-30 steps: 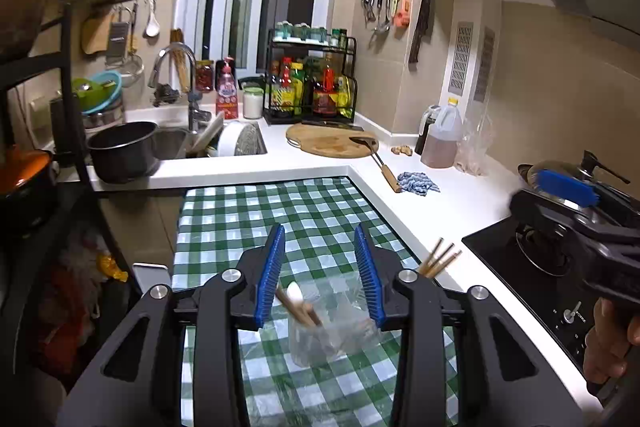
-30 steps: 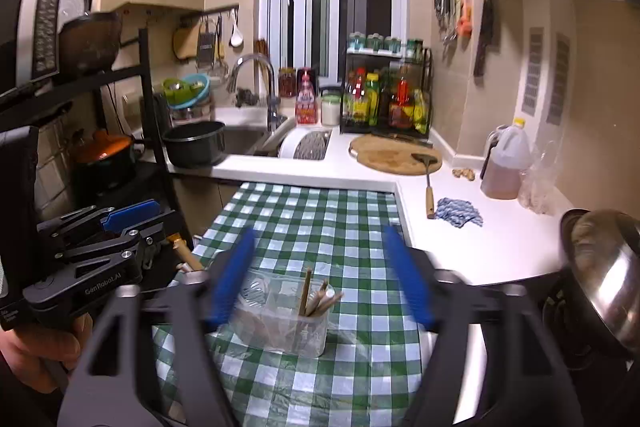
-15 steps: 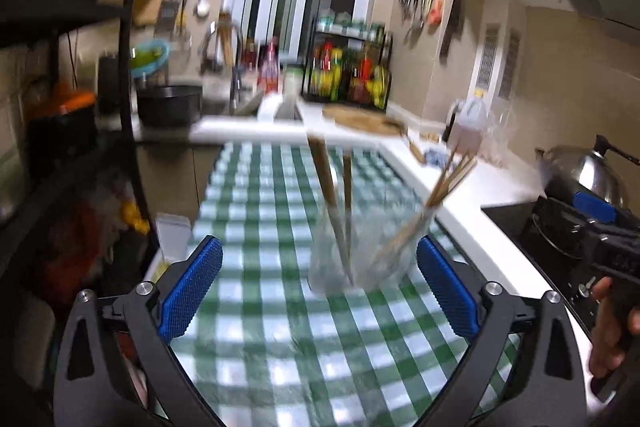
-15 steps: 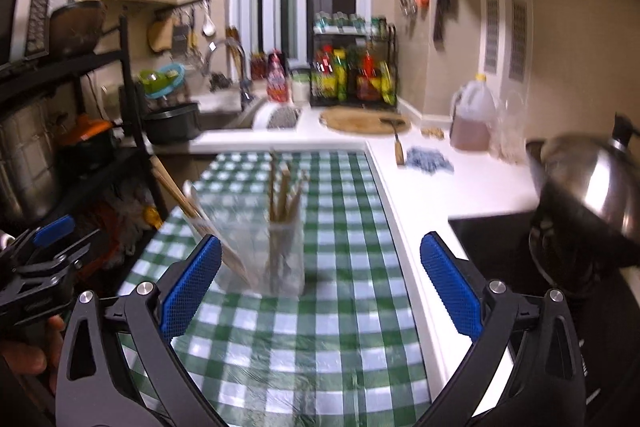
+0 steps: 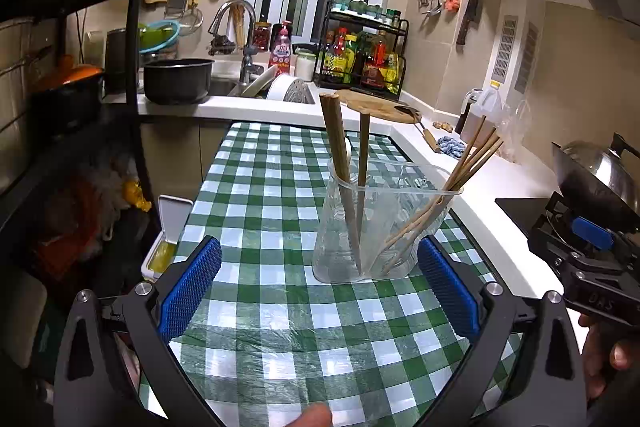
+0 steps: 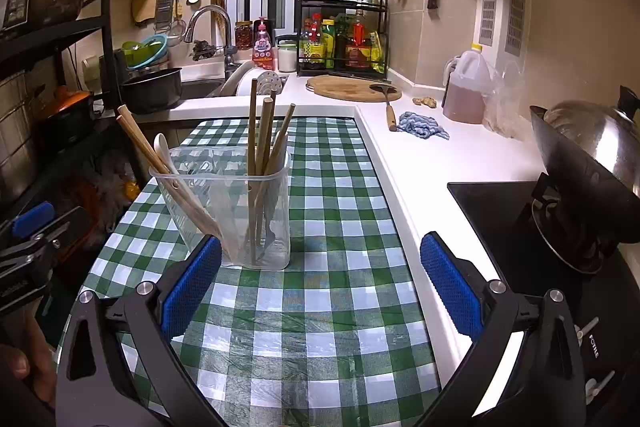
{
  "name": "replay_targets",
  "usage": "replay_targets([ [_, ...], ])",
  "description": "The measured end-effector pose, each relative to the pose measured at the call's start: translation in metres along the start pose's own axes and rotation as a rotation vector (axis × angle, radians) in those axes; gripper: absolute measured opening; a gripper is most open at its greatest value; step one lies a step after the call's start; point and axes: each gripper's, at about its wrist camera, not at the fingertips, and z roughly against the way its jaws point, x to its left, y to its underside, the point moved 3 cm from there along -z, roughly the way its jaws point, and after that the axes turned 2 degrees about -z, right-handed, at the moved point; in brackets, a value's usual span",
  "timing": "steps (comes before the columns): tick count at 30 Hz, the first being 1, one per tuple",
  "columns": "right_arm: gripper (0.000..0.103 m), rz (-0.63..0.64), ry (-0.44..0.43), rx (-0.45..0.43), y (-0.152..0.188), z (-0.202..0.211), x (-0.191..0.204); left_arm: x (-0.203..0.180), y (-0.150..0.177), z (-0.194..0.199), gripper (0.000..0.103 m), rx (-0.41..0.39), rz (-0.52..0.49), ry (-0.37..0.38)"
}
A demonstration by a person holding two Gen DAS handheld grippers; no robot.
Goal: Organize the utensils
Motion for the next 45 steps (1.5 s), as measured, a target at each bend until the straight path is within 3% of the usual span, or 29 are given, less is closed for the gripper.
replay_targets([
  [11,0.098,-0.005,-0.007,0.0,0.0,0.003,-0.001,-0.017,0.004,-0.01,0.095,-0.011,-0.025,-0.001],
  [45,0.098,0.001,0.012,-0.004,0.001,0.001,-0.002,-0.014,0.006,-0.006,0.095,-0.025,-0.057,-0.009],
])
